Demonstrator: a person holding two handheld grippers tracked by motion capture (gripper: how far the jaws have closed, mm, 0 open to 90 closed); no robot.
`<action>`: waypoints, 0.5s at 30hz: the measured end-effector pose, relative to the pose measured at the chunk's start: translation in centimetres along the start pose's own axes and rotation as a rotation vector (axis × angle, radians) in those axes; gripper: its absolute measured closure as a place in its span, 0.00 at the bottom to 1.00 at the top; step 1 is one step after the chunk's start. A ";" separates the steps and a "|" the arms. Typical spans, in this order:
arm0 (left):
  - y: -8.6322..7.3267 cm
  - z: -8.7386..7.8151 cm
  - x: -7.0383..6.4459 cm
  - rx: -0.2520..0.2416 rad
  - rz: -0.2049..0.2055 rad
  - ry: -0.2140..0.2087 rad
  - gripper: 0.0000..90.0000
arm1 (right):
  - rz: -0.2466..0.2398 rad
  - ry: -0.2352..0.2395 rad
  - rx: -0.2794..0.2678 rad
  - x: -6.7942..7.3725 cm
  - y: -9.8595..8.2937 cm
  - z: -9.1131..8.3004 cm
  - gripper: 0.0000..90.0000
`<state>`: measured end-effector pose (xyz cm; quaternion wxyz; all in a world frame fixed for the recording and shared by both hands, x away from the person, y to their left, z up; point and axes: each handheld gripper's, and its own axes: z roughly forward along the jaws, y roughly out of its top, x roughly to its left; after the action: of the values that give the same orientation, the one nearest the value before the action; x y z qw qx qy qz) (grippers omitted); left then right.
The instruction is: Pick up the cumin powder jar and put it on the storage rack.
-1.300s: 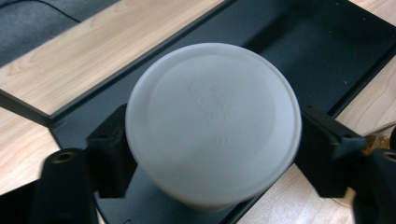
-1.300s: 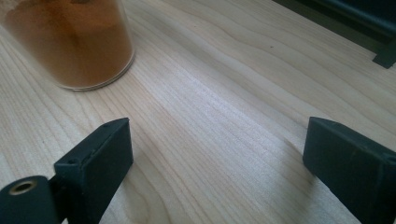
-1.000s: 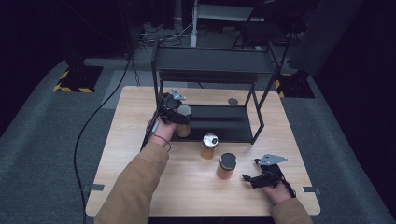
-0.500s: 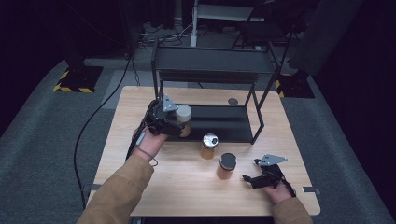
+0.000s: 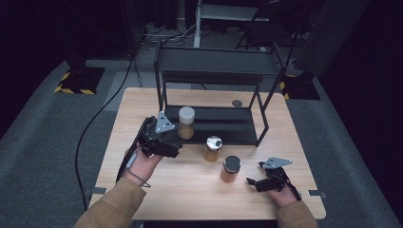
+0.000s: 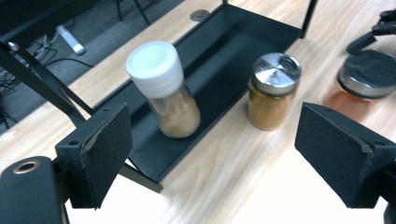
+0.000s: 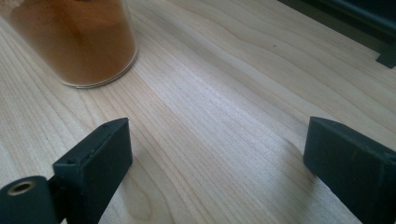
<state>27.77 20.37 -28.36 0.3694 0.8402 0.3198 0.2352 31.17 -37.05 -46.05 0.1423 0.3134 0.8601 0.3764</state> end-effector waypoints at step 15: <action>-4.9 1.8 -1.0 0.012 -0.056 -0.045 0.12 | 0.003 -0.003 -0.001 0.1 0.0 0.0 0.09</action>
<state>26.45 21.41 -33.41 0.3782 0.8382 0.3359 0.2039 31.10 -37.00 -46.06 0.1433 0.3151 0.8592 0.3767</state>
